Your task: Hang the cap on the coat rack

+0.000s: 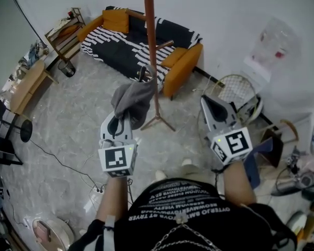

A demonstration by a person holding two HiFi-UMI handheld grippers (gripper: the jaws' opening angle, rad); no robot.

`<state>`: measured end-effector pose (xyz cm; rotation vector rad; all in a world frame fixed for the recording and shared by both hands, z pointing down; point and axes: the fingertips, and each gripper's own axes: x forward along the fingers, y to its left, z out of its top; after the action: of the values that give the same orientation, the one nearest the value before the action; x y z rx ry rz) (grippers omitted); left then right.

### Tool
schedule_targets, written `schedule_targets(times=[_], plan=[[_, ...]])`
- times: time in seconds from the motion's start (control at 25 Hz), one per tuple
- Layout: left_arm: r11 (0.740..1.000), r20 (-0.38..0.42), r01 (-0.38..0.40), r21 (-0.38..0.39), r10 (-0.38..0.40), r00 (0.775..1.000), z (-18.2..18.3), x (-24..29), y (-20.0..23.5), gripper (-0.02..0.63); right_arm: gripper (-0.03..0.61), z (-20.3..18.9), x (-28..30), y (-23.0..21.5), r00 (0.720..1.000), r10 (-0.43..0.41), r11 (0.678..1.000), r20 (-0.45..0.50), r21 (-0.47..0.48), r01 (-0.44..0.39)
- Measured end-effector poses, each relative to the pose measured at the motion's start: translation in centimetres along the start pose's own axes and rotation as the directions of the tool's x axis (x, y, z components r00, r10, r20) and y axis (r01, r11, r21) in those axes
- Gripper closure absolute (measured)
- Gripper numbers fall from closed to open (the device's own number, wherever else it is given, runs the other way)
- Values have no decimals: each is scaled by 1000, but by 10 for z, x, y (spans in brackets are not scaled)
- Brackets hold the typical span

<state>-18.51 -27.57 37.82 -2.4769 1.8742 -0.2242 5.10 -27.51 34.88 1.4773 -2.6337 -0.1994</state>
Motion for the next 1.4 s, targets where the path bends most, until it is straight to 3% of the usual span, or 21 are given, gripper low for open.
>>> schedule_targets(times=[0.24,0.6,0.76,1.4], plan=[[1000,-10,19,20,-19,1000,-3,15,-5,595,575,-2,8,-13,1000,3,1000,-2,5,-3],[998,-27,-55,-5,55,998,-13,52,1,595,575,-5,57,-36,997,78,997,10,7,-78],[999,-59,-48,10,49,997,-13,71,5,595,575,-4,82,-44,994,107,994,7,7,-107],[995,-143,-100,-1,98,985,-68,138,-2,595,575,-21,143,-83,985,172,985,-9,15,-172]])
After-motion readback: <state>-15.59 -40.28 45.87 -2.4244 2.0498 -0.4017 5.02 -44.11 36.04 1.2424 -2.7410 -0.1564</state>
